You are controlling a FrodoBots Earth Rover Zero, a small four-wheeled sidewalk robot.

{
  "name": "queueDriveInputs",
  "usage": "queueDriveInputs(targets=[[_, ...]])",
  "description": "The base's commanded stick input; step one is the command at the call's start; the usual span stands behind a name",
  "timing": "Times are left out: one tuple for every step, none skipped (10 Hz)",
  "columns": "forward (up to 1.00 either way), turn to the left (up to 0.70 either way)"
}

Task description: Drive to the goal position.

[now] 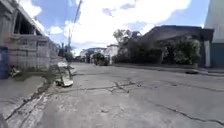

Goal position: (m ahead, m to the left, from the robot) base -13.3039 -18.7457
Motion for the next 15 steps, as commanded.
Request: queueDriveInputs(targets=[[0.0, -0.7], [0.0, -0.7], [0.0, -0.7], [0.0, -0.7], [0.0, -0.7], [0.0, -0.7], [0.0, -0.7], [0.0, -0.7], [0.0, -0.7], [0.0, -0.7], [0.0, 0.0], [0.0, 0.0], [0.0, 0.0], [0.0, 0.0], [0.0, -0.7]])
